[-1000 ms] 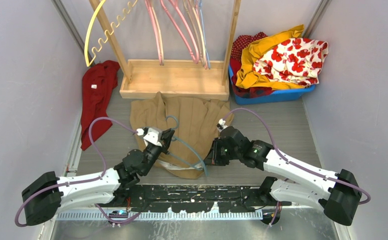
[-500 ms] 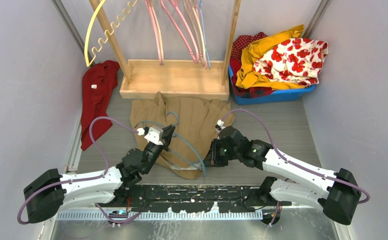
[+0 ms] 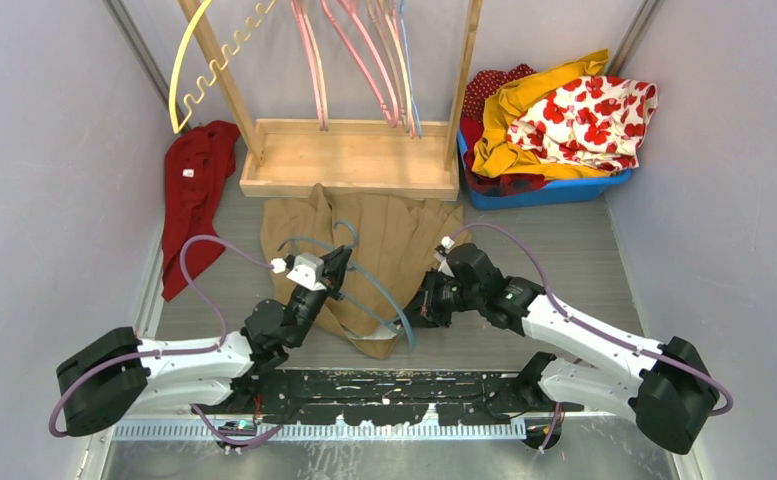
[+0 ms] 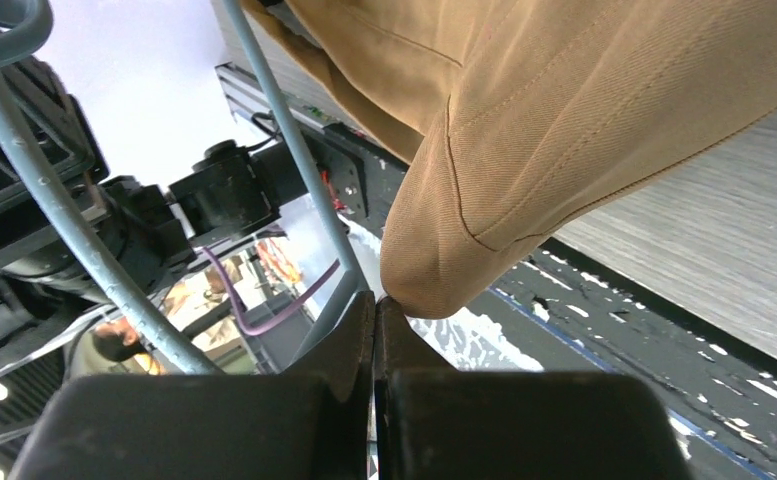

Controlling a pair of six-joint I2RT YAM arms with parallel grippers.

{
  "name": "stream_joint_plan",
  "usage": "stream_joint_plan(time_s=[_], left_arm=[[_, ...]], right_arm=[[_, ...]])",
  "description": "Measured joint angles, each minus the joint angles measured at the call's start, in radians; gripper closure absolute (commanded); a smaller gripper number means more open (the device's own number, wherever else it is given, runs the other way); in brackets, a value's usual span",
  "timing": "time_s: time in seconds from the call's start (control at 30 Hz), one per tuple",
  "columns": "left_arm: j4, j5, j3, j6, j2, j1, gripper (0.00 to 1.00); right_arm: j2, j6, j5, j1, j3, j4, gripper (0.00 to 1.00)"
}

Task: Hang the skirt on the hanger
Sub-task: Hang the skirt on the hanger.

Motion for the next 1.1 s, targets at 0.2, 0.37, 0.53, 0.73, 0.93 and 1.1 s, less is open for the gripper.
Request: stream_joint_plan(time_s=[0.2, 0.37, 0.53, 0.73, 0.93, 1.1], left_arm=[[0.045, -0.017, -0.009, 0.038, -0.001, 0.000, 0.97], [0.070, -0.023, -0.009, 0.091, -0.003, 0.000, 0.96], [0.077, -0.021, -0.011, 0.124, -0.034, 0.000, 0.95], [0.079, -0.013, -0.011, 0.130, -0.044, 0.000, 0.95], [0.080, -0.011, -0.012, 0.130, -0.038, 0.000, 0.95], [0.081, -0.011, -0.012, 0.130, -0.038, 0.001, 0.95]], right_arm=[[0.000, 0.056, -0.078, -0.026, -0.032, 0.072, 0.99], [0.000, 0.101, -0.146, -0.062, -0.089, 0.097, 0.99], [-0.002, 0.118, -0.205, -0.098, -0.100, 0.098, 0.99], [0.000, 0.157, -0.261, -0.123, -0.111, 0.138, 0.99], [0.017, 0.224, -0.310, -0.135, -0.150, 0.227, 0.99], [0.021, 0.254, -0.340, -0.147, -0.160, 0.264, 0.99]])
